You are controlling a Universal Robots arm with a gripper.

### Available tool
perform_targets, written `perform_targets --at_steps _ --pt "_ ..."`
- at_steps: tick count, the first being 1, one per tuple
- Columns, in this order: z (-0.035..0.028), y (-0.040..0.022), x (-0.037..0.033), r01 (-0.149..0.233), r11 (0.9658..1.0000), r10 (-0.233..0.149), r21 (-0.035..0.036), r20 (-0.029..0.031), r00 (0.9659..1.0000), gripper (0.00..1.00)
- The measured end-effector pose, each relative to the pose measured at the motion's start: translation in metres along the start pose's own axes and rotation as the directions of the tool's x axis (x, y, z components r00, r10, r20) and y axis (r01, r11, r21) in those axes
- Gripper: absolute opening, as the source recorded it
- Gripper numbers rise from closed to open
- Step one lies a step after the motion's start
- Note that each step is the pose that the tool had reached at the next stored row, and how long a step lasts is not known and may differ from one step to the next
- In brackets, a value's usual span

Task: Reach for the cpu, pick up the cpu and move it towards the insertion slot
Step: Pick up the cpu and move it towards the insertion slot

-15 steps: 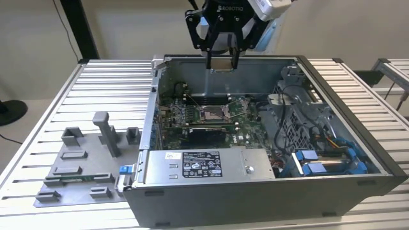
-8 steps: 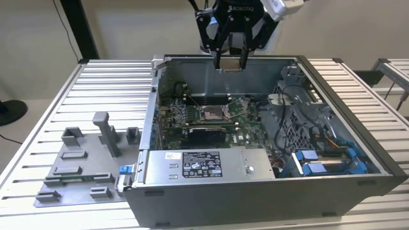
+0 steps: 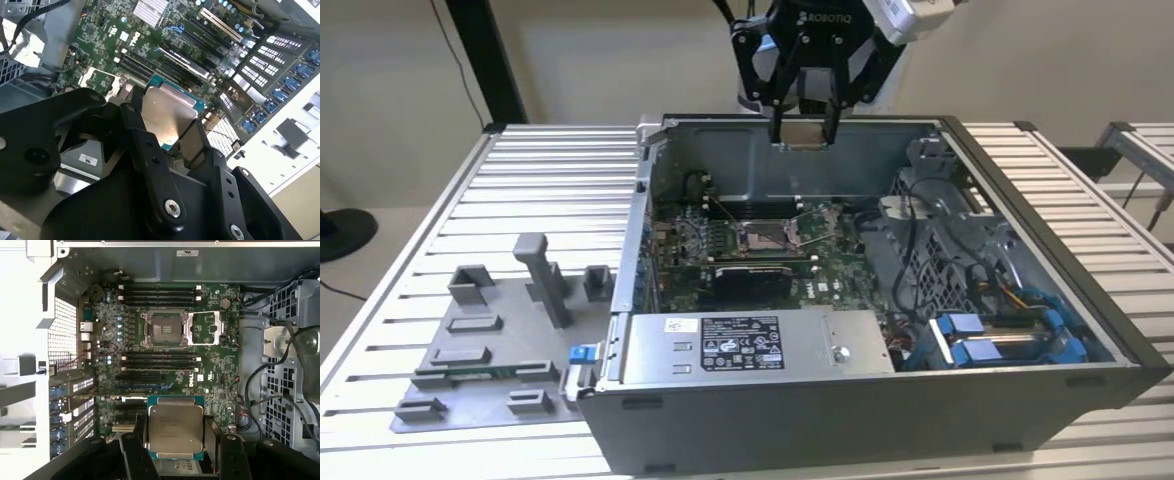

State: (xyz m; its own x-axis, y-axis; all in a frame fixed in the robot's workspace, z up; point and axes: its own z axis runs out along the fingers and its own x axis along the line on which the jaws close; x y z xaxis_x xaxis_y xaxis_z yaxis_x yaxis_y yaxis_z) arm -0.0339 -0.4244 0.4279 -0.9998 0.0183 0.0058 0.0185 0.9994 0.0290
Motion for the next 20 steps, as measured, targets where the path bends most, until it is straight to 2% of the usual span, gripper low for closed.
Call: perform_targets --at_steps 5,8,20 --pt "0.0001 0.0006 0.0000 -0.001 1.0000 0.001 -0.0001 0.0000 1.0000 0.00" --pt "0.0002 0.0038 0.0001 -0.001 1.0000 0.001 -0.0001 0.0001 1.0000 0.00" --pt "0.0025 0.0313 0.0013 -0.003 1.0000 0.003 -0.0001 0.0001 1.0000 0.00"
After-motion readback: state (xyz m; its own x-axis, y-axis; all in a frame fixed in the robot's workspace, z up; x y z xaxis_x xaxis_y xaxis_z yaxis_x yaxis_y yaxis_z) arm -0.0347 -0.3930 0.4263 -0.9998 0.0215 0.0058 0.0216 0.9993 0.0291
